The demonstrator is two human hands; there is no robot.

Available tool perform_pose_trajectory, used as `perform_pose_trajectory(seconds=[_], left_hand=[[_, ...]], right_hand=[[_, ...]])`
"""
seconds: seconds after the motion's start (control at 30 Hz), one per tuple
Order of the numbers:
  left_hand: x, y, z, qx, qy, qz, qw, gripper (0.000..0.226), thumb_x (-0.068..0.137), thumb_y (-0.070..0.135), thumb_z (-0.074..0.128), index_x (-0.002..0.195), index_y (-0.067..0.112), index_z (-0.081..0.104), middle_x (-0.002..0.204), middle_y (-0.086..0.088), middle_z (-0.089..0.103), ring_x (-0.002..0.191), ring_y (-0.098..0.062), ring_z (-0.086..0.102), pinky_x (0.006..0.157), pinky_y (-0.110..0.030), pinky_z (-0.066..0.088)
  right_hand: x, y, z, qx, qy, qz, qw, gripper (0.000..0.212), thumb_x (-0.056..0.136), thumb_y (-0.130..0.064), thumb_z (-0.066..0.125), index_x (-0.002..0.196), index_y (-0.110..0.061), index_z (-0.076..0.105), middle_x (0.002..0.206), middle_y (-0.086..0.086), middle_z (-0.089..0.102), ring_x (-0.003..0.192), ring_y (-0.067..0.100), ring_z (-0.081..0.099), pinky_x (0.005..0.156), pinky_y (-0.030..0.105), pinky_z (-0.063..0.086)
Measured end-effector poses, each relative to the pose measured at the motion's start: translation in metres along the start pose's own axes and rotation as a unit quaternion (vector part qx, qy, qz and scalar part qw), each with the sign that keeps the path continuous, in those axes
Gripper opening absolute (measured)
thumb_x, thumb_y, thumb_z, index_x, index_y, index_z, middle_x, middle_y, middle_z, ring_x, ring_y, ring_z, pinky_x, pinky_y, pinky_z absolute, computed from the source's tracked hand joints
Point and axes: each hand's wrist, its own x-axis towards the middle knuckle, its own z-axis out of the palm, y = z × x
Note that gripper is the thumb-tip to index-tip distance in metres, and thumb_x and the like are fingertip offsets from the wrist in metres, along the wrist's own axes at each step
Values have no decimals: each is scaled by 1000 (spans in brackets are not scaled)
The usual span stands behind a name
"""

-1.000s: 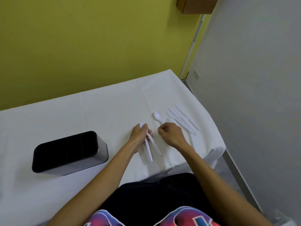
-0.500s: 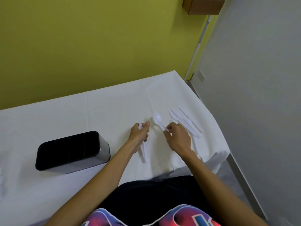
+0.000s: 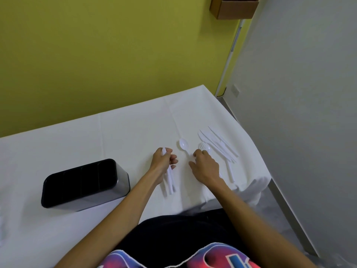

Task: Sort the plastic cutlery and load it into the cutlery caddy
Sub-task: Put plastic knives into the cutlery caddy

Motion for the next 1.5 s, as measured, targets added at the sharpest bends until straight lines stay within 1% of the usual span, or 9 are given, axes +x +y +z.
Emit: perform_pose_trajectory(seconds=[0.17, 0.37, 0.6, 0.73, 0.9, 1.07, 1.17, 1.27, 1.5], left_hand=[[-3, 2, -4, -20, 7, 4, 1000, 10, 98, 19, 56, 101, 10, 58, 91, -6, 60, 66, -17, 53, 61, -29, 49], [-3, 7, 0, -14, -1, 15, 1000, 48, 88, 54, 67, 112, 13, 61, 96, -2, 64, 76, -17, 56, 67, -32, 48], [-6, 21, 2, -93, 17, 46, 994, 9, 98, 17, 53, 102, 12, 59, 85, -7, 64, 71, -18, 61, 69, -31, 55], [-20, 53, -13, -126, 46, 104, 985, 13, 99, 20, 57, 108, 10, 61, 80, -5, 57, 60, -14, 54, 60, -29, 54], [-48, 100, -62, -143, 81, 204, 965, 27, 98, 37, 60, 83, 14, 57, 66, 3, 46, 46, -11, 35, 45, -24, 34], [-87, 129, -134, -180, 146, 268, 935, 40, 97, 45, 59, 72, 18, 45, 63, 5, 42, 47, -10, 27, 43, -23, 24], [-104, 130, -173, -181, 193, 291, 919, 39, 98, 44, 59, 72, 18, 45, 64, 4, 41, 48, -10, 28, 43, -22, 24], [-116, 119, -212, -181, 244, 305, 903, 38, 99, 41, 58, 72, 18, 46, 64, 4, 40, 46, -9, 29, 43, -21, 26], [-114, 71, -269, -114, 343, 302, 882, 41, 99, 47, 54, 67, 22, 47, 59, 11, 49, 56, -13, 43, 58, -33, 38]], right_hand=[[0, 0, -4, 26, -7, -5, 1000, 17, 95, -28, 57, 105, -15, 62, 103, 1, 62, 90, 25, 63, 72, 34, 50], [-17, -15, -13, 138, -23, -59, 988, 23, 93, -34, 63, 109, -18, 67, 100, -6, 68, 85, 13, 61, 72, 26, 46], [-28, -31, -15, 144, -57, -100, 983, 22, 92, -40, 62, 102, -23, 71, 96, -11, 71, 89, 10, 65, 81, 33, 54], [-26, -48, -20, 139, -49, -110, 983, 30, 91, -44, 62, 112, -24, 67, 102, -10, 69, 89, 11, 65, 78, 28, 52], [-30, -100, -27, 160, -50, -185, 968, 27, 94, -35, 62, 116, -20, 67, 109, -9, 68, 80, 4, 64, 74, 16, 46], [-50, -176, -22, 210, -49, -281, 935, 36, 99, -26, 55, 134, -18, 58, 133, -5, 62, 112, 8, 60, 96, 25, 50], [-59, -207, -7, 165, -67, -327, 928, 41, 102, -19, 47, 143, -15, 49, 146, -1, 52, 133, 14, 48, 110, 26, 37], [-68, -226, 17, 95, -65, -375, 920, 43, 103, -18, 44, 146, -10, 45, 150, 4, 47, 139, 20, 41, 113, 24, 26], [-76, -227, 63, -77, 22, -410, 908, 53, 107, -37, 27, 153, -12, 34, 160, 5, 34, 151, 24, 23, 124, 45, 18]])
